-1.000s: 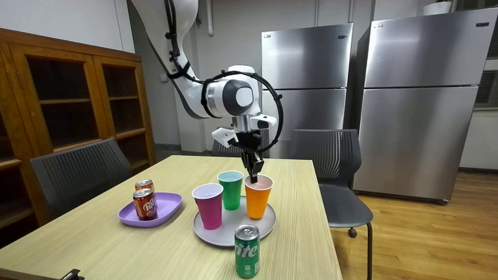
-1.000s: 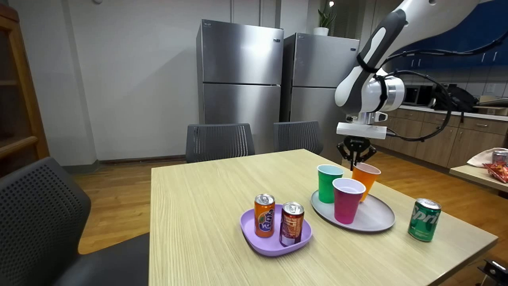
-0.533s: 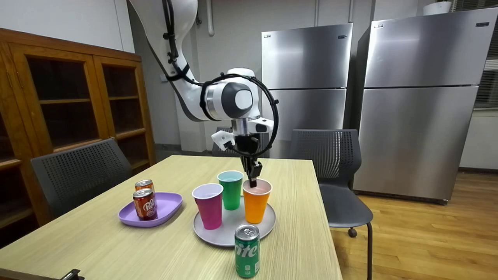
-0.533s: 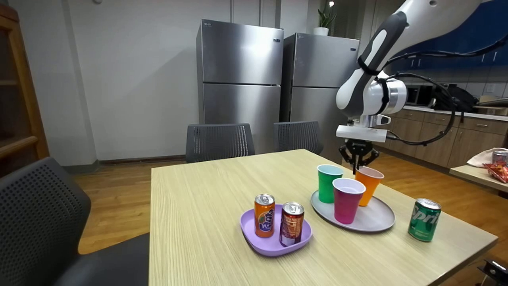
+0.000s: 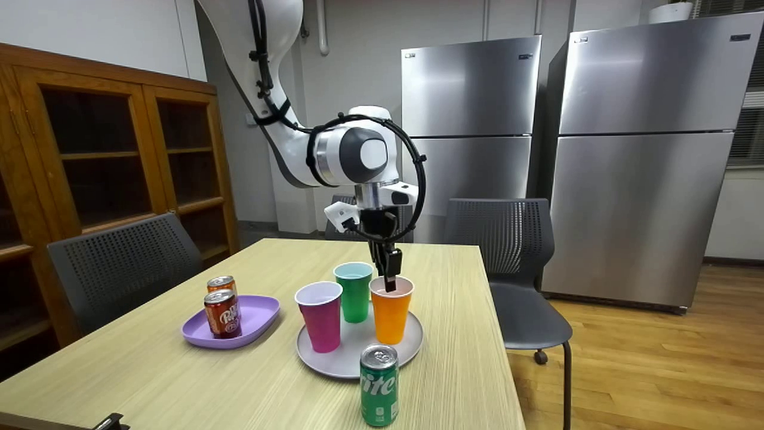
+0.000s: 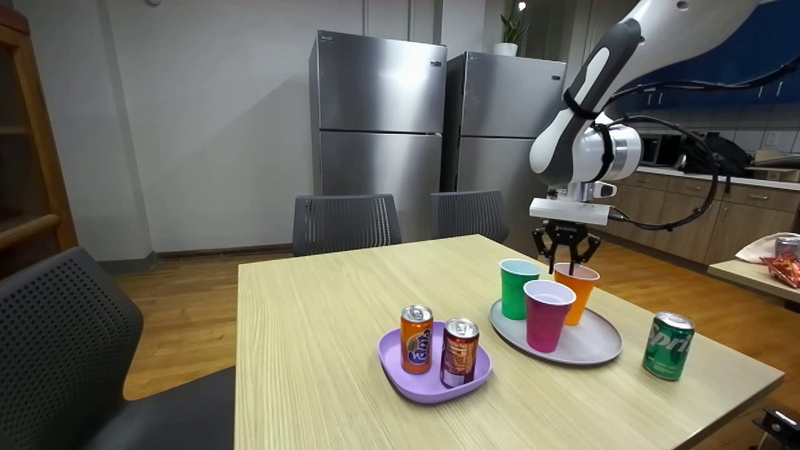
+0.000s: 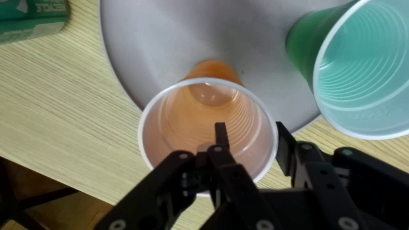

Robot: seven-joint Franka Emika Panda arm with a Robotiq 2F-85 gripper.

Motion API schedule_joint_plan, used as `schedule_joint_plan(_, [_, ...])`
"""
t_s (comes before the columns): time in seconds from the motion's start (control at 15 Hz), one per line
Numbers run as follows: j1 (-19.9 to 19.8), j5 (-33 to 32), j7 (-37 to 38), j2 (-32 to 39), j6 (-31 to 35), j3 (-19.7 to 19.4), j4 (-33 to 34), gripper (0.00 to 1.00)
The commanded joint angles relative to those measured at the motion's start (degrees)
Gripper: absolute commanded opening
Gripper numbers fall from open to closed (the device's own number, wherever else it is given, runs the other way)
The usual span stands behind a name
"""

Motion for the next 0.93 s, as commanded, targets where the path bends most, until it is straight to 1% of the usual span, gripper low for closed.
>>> schedule_joint_plan(0.0, [0.6, -0.6, 1.4, -2.7, -1.3, -0.4, -1.6, 0.71])
schedule_joint_plan(0.2, [0.4, -0.5, 0.7, -3.9, -1.0, -0.2, -2.0, 0.95])
schedule_joint_plan(0.27, [0.3, -0.5, 0.5, -4.4, -0.9, -0.1, -2.1, 0.99])
schedule_joint_plan(0.53, [-0.1, -0.4, -0.2, -7.1, -0.7, 0.2, -2.8, 1.00])
schedule_joint_plan(0.67, [0.3, -1.7, -0.4, -8.3, -0.7, -0.2, -3.2, 1.00])
schedule_joint_plan(0.87, [0.3, -5.3, -4.1, -10.7, -1.5, -0.1, -4.8, 1.00])
